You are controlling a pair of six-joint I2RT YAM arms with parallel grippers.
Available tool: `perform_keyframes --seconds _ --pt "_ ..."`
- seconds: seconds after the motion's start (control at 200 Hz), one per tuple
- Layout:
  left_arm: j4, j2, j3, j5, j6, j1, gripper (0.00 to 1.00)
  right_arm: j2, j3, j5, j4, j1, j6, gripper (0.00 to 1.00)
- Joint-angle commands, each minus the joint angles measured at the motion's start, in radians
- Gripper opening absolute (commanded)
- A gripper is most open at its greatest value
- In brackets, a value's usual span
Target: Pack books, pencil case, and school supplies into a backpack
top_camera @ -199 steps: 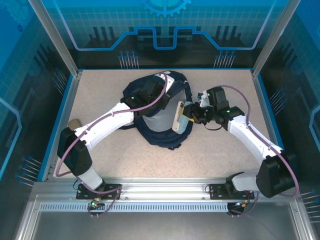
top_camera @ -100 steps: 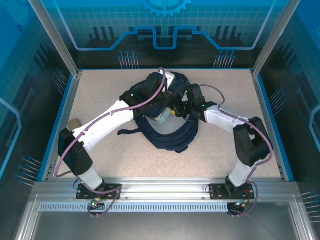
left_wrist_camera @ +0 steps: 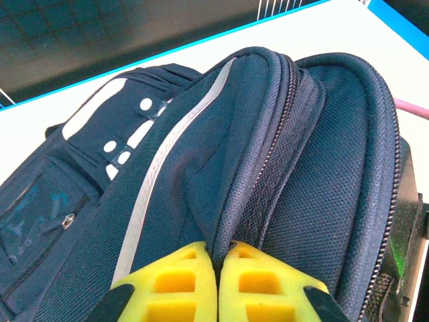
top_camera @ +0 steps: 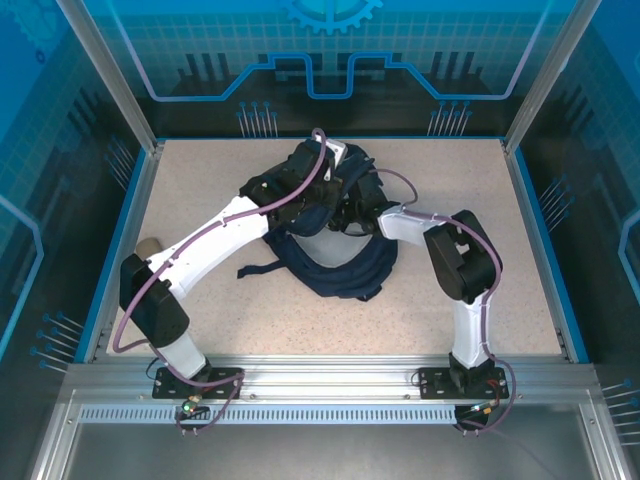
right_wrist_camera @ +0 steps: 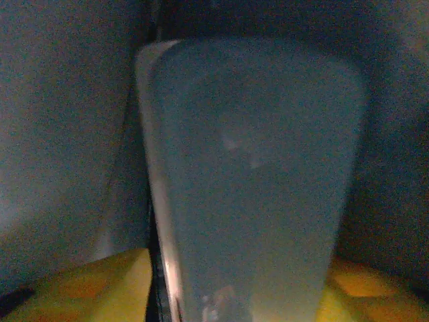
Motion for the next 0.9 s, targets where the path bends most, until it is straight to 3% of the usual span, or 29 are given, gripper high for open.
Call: perform_keyframes --seconds 0.0,0.3,0.45,0.49,0.58,0.635,0.725,0.895 --pt "0.114 -0.013 0.077 0.066 -0.041 0.014 0.00 -0.100 -0.057 -0.033 0.001 -0.019 -0.008 0.62" --pt "0.123 0.034 0.050 0.161 -0.042 0.024 0.00 -0.398 -0.324 -0.017 -0.173 -0.088 -0.075 0.59" --pt "0.109 0.049 0.028 0.242 -0.023 0.024 0.00 -0.581 -0.434 0.114 -0.360 -0.115 -0.158 0.59" --pt "0.105 0.046 0.015 0.260 -0.023 0.026 0.10 -0.630 -0.450 0.160 -0.421 -0.128 -0.178 0.59" --pt "0.110 0.022 -0.036 0.278 -0.049 0.029 0.45 -0.729 -0.473 0.265 -0.541 -0.158 -0.209 0.62" --pt "0.120 -0.002 -0.076 0.288 -0.076 0.040 0.58 -0.785 -0.488 0.323 -0.593 -0.176 -0.215 0.67" --pt "0.120 -0.045 -0.149 0.295 -0.140 0.077 0.69 -0.839 -0.508 0.331 -0.647 -0.234 -0.209 0.72" --pt "0.177 -0.180 -0.400 0.322 -0.266 0.196 0.75 -0.860 -0.490 0.296 -0.664 -0.279 -0.262 0.76"
